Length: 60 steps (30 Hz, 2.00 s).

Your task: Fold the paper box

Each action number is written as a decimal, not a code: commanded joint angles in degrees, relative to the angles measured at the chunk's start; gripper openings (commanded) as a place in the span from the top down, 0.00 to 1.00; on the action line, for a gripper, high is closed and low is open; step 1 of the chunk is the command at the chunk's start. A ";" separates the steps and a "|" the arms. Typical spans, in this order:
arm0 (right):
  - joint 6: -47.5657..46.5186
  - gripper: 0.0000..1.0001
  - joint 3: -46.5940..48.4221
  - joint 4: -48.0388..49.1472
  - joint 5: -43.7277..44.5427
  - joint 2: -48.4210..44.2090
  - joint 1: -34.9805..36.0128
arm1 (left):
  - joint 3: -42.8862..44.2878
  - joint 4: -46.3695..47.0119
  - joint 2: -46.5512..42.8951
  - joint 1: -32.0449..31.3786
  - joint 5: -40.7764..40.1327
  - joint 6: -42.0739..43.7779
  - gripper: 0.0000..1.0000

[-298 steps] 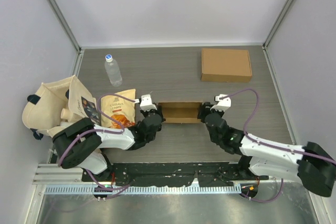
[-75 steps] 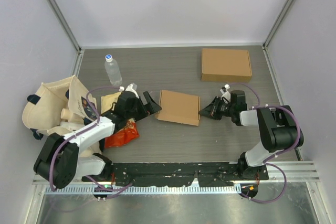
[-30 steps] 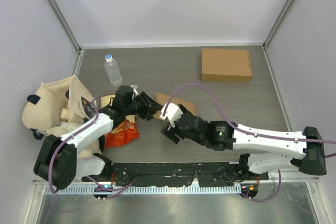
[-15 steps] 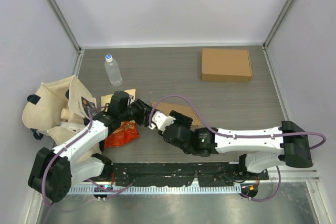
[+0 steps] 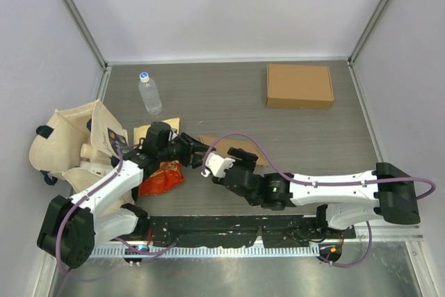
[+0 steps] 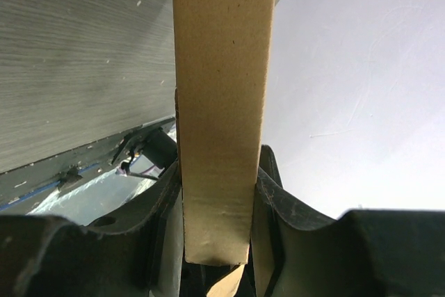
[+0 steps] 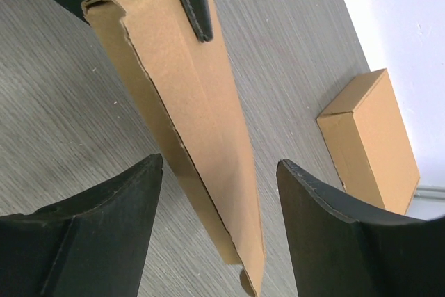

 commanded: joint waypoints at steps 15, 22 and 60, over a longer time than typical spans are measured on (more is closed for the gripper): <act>-2.76 0.31 -6.22 10.62 -10.36 -7.93 -5.94 | 1.05 2.22 -3.85 0.58 5.23 -1.69 0.91; -6.54 0.36 -8.95 18.26 -7.46 -8.63 -5.94 | 1.32 1.52 -4.47 0.66 5.50 -1.78 0.91; 10.69 0.67 17.51 -38.94 -51.49 5.70 -27.74 | 7.91 9.42 -3.51 -10.06 -19.21 69.41 0.41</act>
